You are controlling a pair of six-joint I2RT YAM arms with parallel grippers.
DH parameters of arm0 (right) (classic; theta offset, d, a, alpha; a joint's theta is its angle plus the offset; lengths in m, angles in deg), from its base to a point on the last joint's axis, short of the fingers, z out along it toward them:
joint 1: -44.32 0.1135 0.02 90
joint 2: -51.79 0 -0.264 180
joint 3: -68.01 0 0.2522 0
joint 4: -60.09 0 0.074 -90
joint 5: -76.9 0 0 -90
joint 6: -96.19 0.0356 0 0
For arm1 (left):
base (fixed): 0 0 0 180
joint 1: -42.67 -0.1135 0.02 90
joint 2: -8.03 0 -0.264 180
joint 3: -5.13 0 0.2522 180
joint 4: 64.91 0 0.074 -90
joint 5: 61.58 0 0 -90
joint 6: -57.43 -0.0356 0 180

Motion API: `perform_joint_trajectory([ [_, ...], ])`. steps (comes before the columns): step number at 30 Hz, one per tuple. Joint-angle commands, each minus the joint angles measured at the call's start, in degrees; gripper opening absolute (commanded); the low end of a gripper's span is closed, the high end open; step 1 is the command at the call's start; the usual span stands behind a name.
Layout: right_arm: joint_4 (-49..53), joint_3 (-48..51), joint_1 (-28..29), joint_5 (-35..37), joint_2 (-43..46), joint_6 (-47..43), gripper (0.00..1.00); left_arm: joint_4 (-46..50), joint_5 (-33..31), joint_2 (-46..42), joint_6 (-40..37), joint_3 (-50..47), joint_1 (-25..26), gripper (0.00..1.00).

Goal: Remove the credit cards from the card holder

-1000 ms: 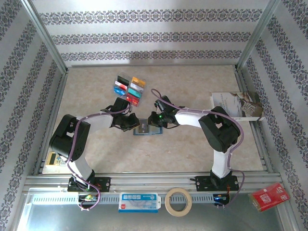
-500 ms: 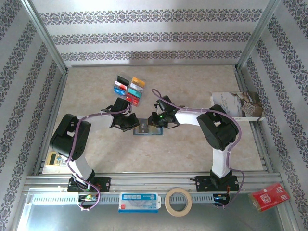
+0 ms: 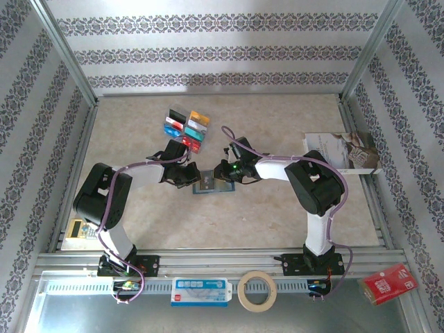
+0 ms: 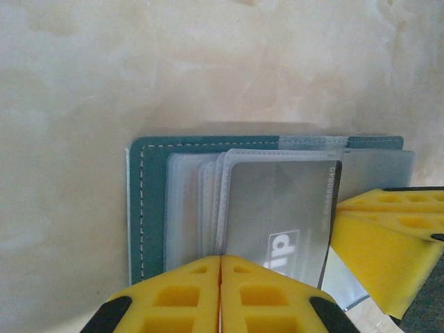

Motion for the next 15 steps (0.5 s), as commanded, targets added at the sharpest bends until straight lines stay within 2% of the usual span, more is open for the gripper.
perform_joint_trajectory([
  [1, -2.98, 0.49, 0.43, -2.85, -0.47, 0.08, 0.17, 6.17, -6.06, 4.23, -1.63, -2.2, 0.3, 0.09],
  [9, -3.39, 2.43, -0.3, -0.71, 2.45, -1.22, 0.16, 6.14, -6.09, 4.14, -1.61, -2.15, 0.36, 0.09],
  [15, -3.98, 1.99, -0.26, -3.96, 1.71, -2.36, 0.18, 5.94, -5.73, 4.23, -1.81, -2.07, 0.35, 0.09],
])
